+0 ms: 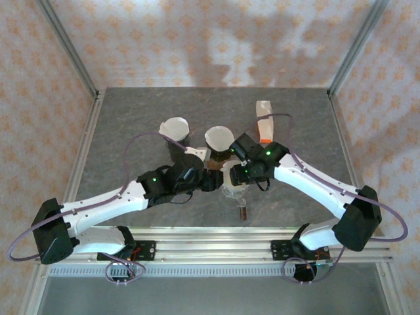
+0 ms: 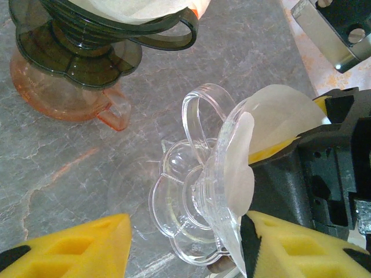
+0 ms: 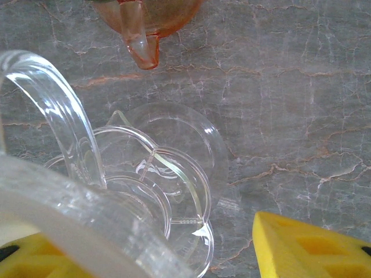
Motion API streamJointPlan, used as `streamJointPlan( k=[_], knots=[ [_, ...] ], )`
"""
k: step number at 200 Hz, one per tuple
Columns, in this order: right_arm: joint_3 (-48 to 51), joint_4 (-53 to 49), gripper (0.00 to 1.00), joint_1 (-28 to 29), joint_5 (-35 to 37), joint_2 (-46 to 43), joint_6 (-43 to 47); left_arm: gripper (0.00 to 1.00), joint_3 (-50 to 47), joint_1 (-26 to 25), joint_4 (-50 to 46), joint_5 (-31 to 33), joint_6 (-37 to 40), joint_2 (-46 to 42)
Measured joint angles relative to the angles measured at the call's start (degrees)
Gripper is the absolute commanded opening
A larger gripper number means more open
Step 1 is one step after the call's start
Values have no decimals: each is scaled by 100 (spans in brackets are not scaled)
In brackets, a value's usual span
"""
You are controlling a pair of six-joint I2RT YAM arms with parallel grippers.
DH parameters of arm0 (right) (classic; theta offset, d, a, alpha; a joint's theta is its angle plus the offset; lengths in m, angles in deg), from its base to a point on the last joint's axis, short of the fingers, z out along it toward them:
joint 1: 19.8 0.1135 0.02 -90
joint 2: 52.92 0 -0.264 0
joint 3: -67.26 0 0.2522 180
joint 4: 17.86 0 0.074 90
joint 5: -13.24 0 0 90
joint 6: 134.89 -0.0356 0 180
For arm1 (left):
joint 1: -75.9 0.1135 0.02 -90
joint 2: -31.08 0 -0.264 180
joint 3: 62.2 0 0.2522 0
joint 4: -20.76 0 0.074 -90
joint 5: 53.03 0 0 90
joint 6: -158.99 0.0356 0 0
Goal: Place the coffee filter in the dripper
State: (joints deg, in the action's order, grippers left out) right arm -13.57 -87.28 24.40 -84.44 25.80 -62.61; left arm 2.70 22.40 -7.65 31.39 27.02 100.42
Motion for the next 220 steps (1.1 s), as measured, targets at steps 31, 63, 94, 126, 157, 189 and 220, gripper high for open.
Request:
streamJointPlan(
  k=[31, 63, 94, 126, 157, 189, 220],
  knots=[
    [35, 9, 61, 0, 2, 0, 0, 63, -118, 0, 129, -2, -20, -59],
    [37, 15, 61, 0, 17, 9, 0, 75, -389, 31, 356, -20, -153, -326],
    [37, 17, 61, 0, 17, 11, 0, 77, -407, 48, 667, -55, -170, -396],
    [39, 17, 61, 0, 20, 11, 0, 75, -404, 68, 811, -133, -170, -317],
    [59, 26, 61, 0, 20, 11, 0, 68, -404, 68, 776, -133, -173, -129],
    [129, 68, 61, 0, 17, 11, 0, 61, -393, 68, 745, -131, -190, -103],
    [138, 90, 61, 0, 20, 11, 0, 59, -393, 68, 702, -133, -195, -70]
  ],
)
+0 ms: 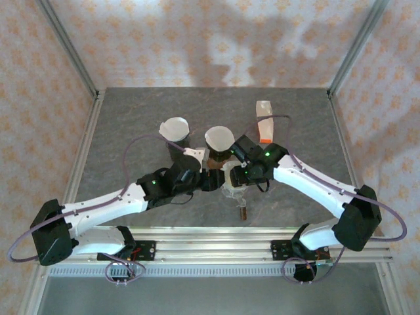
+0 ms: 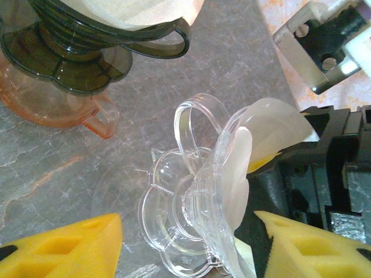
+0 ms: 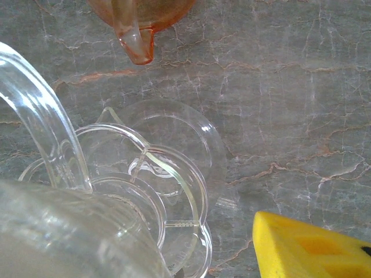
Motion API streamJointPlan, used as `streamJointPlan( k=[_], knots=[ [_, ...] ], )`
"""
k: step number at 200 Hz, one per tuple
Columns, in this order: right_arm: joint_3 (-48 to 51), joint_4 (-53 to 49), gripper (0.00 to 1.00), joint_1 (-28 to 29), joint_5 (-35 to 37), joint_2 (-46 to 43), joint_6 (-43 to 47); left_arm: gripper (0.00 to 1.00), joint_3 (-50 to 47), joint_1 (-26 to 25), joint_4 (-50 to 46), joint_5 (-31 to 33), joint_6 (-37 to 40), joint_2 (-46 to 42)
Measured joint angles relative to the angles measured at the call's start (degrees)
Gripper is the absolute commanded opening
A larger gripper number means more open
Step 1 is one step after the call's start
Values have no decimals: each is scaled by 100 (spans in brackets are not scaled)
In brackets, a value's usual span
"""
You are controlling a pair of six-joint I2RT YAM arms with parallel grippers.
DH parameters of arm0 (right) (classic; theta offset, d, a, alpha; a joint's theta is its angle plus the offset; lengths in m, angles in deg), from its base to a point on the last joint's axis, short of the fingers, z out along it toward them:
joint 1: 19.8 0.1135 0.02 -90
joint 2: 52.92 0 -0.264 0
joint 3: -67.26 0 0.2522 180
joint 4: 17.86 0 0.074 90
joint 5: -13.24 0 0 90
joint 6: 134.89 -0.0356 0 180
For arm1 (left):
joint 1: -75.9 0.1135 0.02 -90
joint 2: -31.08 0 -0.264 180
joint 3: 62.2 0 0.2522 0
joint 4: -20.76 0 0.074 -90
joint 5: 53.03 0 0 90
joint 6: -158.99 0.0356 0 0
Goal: Place the coffee filter in the dripper
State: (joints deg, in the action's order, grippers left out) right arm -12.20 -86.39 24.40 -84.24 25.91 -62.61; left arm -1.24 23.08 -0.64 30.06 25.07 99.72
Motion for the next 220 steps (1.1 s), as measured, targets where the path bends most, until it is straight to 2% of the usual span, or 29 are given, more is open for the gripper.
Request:
streamJointPlan(
  k=[91, 220],
  knots=[
    [33, 35, 61, 0, 26, -74, -20, 59, 0, 0, -44, -20, -15, 13],
    [76, -63, 61, 0, 396, -1325, -282, 58, 0, 0, -42, -26, -20, 79]
  ],
)
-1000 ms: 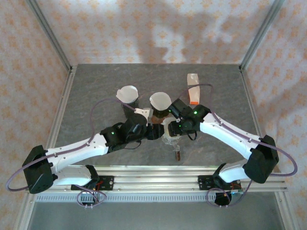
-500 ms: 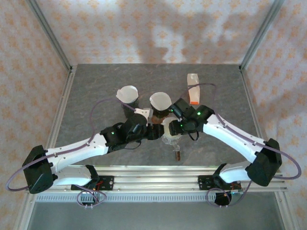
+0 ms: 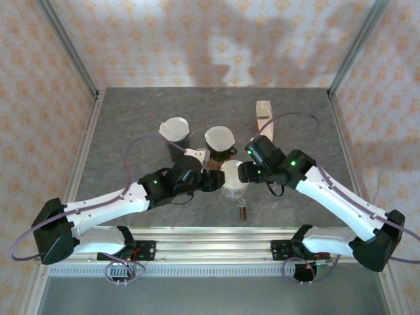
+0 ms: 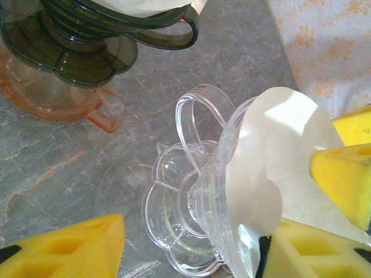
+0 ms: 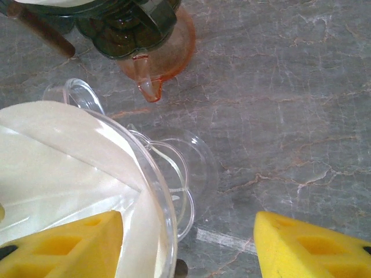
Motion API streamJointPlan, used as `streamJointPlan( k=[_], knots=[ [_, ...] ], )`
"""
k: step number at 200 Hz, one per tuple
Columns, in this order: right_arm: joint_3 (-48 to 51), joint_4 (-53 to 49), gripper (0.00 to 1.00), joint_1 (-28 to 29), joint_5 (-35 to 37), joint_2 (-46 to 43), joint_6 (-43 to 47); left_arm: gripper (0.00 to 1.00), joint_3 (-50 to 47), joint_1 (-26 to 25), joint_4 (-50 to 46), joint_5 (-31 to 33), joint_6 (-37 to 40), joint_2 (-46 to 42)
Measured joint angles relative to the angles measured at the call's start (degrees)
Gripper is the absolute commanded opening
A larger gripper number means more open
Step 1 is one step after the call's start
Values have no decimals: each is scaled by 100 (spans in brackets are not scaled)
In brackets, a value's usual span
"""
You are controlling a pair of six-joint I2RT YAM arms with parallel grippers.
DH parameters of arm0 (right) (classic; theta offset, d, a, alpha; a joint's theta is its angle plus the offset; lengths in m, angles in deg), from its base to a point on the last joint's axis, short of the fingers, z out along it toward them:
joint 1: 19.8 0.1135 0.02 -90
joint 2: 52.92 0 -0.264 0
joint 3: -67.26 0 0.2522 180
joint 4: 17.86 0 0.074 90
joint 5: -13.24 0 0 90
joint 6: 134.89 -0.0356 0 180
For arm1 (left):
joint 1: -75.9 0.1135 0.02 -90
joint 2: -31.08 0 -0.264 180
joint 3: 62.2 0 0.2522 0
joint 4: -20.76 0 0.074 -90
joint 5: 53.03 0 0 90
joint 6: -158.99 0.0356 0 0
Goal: Place the coffee filter in the dripper
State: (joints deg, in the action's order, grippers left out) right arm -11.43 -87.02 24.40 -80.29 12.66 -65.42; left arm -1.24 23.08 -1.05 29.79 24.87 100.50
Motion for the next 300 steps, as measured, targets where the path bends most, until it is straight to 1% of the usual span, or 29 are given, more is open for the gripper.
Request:
streamJointPlan(
  k=[62, 99, 121, 166, 197, 222, 250, 277, 300],
  knots=[
    [166, -127, 60, 0, 166, -212, -98, 60, 0, 0, 2, -4, 0, 0],
    [197, -140, 61, 0, 177, -212, -133, 66, 0, 0, 0, -35, 2, 0],
    [168, -146, 62, 0, 188, -212, -131, 68, 0, 0, -2, -35, 2, 0],
    [-9, -164, 64, 0, 212, -304, -133, 74, 44, 0, -15, -33, 2, -4],
    [-186, -186, 65, 0, 275, -444, -133, 80, 76, 0, -31, -31, 7, -68],
    [-352, -223, 65, 0, 376, -570, -136, 82, 120, 0, -68, -31, 4, -155],
    [-496, -229, 65, 0, 452, -664, -151, 82, 216, 0, -105, -31, 4, -232],
    [-505, -232, 65, 0, 466, -684, -160, 77, 243, 0, -133, -13, 2, -240],
    [-474, -223, 65, 0, 461, -686, -199, 70, 243, 0, -173, 15, 4, -240]
  ],
)
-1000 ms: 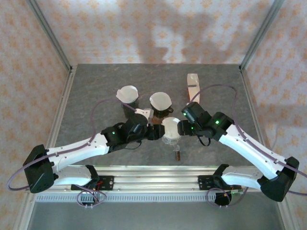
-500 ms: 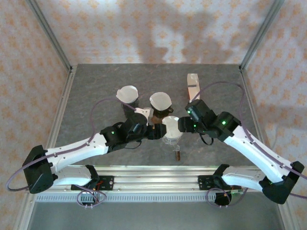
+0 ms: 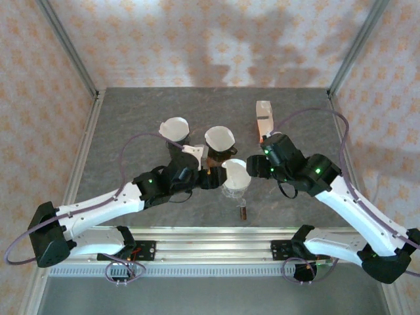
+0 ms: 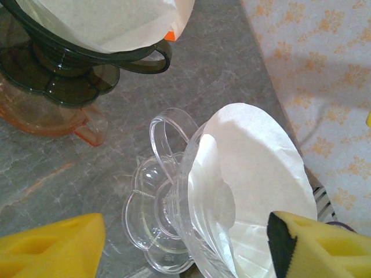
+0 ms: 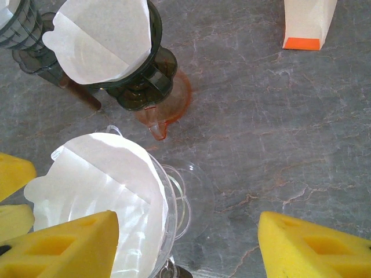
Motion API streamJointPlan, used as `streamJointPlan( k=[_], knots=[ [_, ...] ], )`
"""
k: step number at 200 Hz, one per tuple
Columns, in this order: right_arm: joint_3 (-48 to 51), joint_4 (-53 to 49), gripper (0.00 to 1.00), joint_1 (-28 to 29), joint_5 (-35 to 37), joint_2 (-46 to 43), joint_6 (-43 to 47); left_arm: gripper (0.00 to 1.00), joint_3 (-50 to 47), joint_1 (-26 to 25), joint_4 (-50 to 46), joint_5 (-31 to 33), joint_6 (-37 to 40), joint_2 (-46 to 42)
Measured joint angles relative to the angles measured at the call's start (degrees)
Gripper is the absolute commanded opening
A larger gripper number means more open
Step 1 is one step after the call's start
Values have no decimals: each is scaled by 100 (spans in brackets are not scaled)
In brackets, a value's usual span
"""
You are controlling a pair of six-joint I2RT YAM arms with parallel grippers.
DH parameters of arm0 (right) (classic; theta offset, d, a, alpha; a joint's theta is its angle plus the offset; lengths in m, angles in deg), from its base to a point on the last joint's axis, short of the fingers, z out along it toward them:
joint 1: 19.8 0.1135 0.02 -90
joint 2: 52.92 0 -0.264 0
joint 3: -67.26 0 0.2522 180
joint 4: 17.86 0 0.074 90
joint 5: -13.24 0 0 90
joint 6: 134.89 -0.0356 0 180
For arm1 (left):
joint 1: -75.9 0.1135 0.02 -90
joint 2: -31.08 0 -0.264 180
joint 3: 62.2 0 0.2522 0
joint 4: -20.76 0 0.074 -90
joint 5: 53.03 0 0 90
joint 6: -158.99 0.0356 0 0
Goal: Place the coffee filter in the dripper
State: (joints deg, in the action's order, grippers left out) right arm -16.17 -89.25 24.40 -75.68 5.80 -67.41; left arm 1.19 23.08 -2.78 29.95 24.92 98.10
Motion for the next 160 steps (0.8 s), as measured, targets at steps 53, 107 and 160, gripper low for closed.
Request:
streamJointPlan(
  k=[53, 107, 160],
  knots=[
    [341, 22, 57, 0, -107, 4, -92, 58, -2, 0, -74, 44, -31, 0],
    [417, 55, 60, 0, -219, 85, -74, 46, -24, 0, -155, 61, -66, 0],
    [417, 133, 58, 0, -358, 269, -9, 45, -24, 0, -157, 59, -68, 2]
  ],
)
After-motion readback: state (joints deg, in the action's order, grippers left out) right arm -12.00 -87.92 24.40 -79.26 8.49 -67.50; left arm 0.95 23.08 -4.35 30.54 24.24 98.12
